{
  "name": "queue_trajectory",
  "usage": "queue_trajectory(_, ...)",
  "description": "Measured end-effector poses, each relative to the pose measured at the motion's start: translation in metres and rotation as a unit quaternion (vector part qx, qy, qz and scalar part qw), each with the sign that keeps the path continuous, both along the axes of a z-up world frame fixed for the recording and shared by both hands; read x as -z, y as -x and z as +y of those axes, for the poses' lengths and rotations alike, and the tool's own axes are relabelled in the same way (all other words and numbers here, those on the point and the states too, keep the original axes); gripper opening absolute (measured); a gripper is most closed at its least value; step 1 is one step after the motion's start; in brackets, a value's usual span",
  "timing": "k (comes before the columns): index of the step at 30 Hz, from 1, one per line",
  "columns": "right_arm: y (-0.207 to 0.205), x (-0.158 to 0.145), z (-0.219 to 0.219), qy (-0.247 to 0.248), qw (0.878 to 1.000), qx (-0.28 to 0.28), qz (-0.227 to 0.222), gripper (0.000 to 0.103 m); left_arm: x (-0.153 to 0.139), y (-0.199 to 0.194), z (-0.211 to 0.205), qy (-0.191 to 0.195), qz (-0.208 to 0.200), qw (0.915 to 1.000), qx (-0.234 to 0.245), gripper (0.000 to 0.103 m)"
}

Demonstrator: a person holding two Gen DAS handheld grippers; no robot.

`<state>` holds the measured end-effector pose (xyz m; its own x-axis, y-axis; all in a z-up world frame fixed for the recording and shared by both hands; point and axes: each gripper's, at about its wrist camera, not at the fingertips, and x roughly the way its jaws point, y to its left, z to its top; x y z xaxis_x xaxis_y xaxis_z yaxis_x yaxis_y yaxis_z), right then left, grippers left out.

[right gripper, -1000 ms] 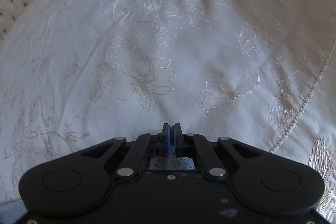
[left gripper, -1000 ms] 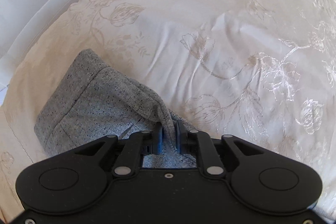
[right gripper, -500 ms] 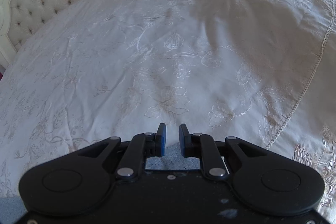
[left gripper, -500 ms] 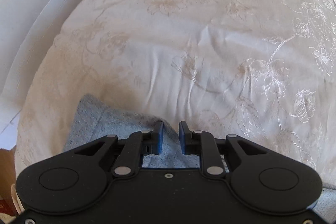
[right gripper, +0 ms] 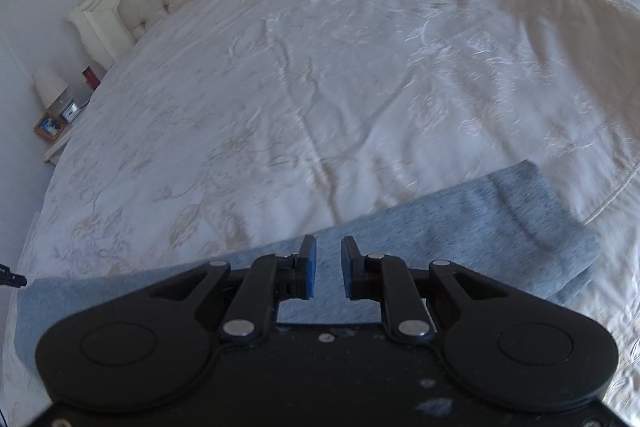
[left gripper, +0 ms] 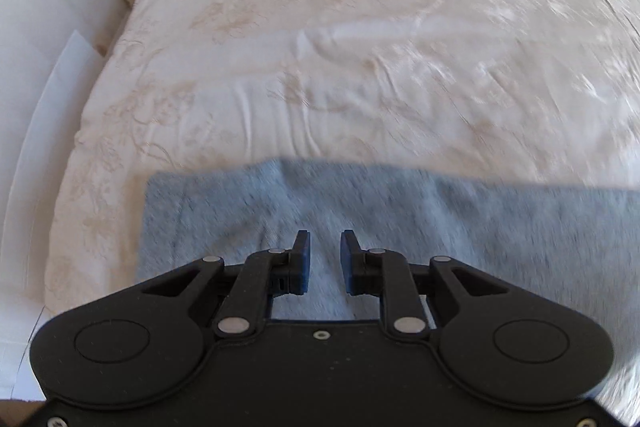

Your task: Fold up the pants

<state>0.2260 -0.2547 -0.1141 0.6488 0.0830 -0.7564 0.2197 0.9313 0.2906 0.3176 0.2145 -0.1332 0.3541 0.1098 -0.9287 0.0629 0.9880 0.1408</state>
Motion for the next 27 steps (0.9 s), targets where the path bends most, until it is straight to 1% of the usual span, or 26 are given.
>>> queue_trajectory(1, 0.003, 0.002, 0.018, 0.000, 1.000, -0.017, 0.004, 0.017, 0.007, 0.010, -0.003, -0.001, 0.004, 0.9999, 0.015, 0.029)
queue_trajectory(3, 0.007, 0.008, 0.055, -0.005, 0.999, -0.049, 0.014, 0.017, 0.026, 0.029, -0.009, -0.018, 0.020, 0.9987, 0.042, 0.029)
queue_trajectory(4, 0.008, 0.011, 0.071, -0.006, 0.998, -0.062, 0.018, 0.017, 0.036, 0.036, -0.008, -0.031, 0.028, 0.9979, 0.050, 0.029)
queue_trajectory(6, 0.011, 0.021, 0.106, 0.001, 0.995, -0.098, 0.030, 0.017, 0.055, 0.044, 0.001, -0.052, 0.040, 0.9966, 0.050, 0.029)
queue_trajectory(7, 0.013, 0.028, 0.122, 0.012, 0.992, -0.118, 0.040, 0.017, 0.062, 0.047, 0.008, -0.052, 0.040, 0.9967, 0.047, 0.029)
queue_trajectory(9, 0.015, 0.043, 0.141, 0.038, 0.988, -0.139, 0.062, 0.016, 0.064, 0.045, 0.022, -0.019, 0.035, 0.9987, 0.032, 0.028)
queue_trajectory(10, 0.017, 0.052, 0.146, 0.055, 0.986, -0.138, 0.075, 0.016, 0.062, 0.042, 0.026, -0.008, 0.034, 0.9991, 0.021, 0.028)
queue_trajectory(11, 0.018, 0.062, 0.147, 0.073, 0.985, -0.124, 0.096, 0.015, 0.058, 0.041, 0.027, -0.002, 0.032, 0.9994, 0.012, 0.028)
queue_trajectory(12, 0.019, 0.071, 0.144, 0.086, 0.984, -0.105, 0.116, 0.015, 0.051, 0.043, 0.026, 0.001, 0.021, 0.9998, 0.005, 0.027)
queue_trajectory(13, 0.021, 0.076, 0.139, 0.091, 0.984, -0.081, 0.128, 0.014, 0.042, 0.048, 0.025, 0.000, 0.002, 1.0000, 0.004, 0.027)
queue_trajectory(14, 0.026, 0.077, 0.127, 0.081, 0.987, -0.053, 0.128, 0.013, 0.033, 0.056, 0.022, -0.005, -0.021, 0.9998, 0.007, 0.027)
queue_trajectory(16, 0.033, 0.069, 0.119, 0.057, 0.990, -0.021, 0.124, 0.014, 0.015, 0.078, 0.014, -0.015, -0.063, 0.9976, 0.024, 0.028)
queue_trajectory(17, 0.036, 0.062, 0.118, 0.052, 0.991, -0.016, 0.119, 0.017, 0.007, 0.092, 0.009, -0.021, -0.080, 0.9960, 0.035, 0.028)
queue_trajectory(19, 0.046, 0.049, 0.123, 0.052, 0.993, -0.021, 0.106, 0.018, -0.002, 0.121, 0.000, -0.023, -0.098, 0.9934, 0.054, 0.028)
queue_trajectory(21, 0.057, 0.037, 0.130, 0.045, 0.994, -0.028, 0.096, 0.018, -0.003, 0.144, -0.010, -0.017, -0.096, 0.9934, 0.061, 0.028)
queue_trajectory(24, 0.072, 0.027, 0.144, 0.028, 0.995, -0.036, 0.089, 0.018, 0.002, 0.170, -0.027, -0.003, -0.075, 0.9946, 0.071, 0.028)
queue_trajectory(27, 0.076, 0.021, 0.165, 0.024, 0.994, -0.065, 0.089, 0.019, 0.007, 0.192, -0.043, 0.003, -0.063, 0.9947, 0.081, 0.028)
